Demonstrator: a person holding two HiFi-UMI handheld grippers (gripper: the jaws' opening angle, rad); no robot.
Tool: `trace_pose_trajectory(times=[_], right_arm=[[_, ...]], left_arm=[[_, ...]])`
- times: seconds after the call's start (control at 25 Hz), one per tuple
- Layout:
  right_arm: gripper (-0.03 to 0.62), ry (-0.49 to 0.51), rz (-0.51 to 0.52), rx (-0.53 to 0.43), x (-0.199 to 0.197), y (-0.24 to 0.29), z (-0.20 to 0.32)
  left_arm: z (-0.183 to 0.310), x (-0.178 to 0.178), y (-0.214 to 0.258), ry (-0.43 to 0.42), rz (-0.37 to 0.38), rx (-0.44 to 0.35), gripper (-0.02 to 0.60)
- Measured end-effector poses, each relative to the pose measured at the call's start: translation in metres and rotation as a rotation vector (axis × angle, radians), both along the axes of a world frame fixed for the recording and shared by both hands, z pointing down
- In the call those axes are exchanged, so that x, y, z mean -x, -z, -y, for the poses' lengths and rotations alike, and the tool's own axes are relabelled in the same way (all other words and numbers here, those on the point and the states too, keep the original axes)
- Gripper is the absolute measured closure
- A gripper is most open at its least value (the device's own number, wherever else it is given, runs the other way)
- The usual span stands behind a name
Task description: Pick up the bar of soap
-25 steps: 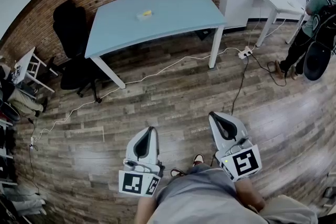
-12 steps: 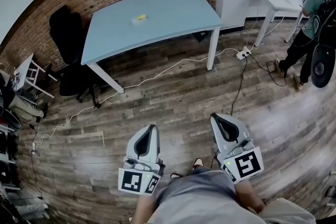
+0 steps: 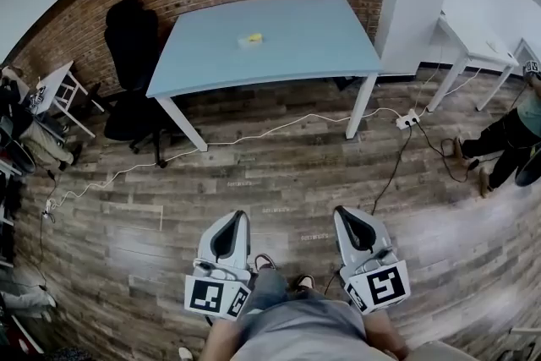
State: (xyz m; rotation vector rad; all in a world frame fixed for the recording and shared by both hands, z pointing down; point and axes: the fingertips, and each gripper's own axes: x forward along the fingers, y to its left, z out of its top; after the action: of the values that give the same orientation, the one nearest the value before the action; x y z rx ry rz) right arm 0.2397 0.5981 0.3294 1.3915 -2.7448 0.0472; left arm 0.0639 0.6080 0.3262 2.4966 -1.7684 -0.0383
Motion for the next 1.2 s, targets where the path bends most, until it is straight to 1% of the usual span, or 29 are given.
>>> trace_pose_trajectory(times=[0.32,0.6,0.84,1.04,1.2], right_arm=[[0.592,0.038,-0.010,0.043,0.026,-0.017,0.039],[0.592,0.046,-0.031,0.048,0.056,-0.017,0.093],[0.592,0.037,-0.057,0.066,0.096,-0.018,0.148],[0.592,-0.019,-0.091,0.057,0.127,-0.015,0.194],[0.592,-0.030,-0.093,0.058,0.150,-0.018,0.221]], left_arm=[[0.038,0.012,-0.016,-0.002,-0.023,0.032,0.578],[0.094,0.037,-0.014,-0.012,-0.038,0.031,0.578],[0.149,0.070,-0.012,-0.047,-0.042,0.035,0.578],[0.195,0.104,-0.011,-0.075,-0.048,0.039,0.578],[0.223,0.128,-0.014,-0.081,-0.057,0.037,0.578]])
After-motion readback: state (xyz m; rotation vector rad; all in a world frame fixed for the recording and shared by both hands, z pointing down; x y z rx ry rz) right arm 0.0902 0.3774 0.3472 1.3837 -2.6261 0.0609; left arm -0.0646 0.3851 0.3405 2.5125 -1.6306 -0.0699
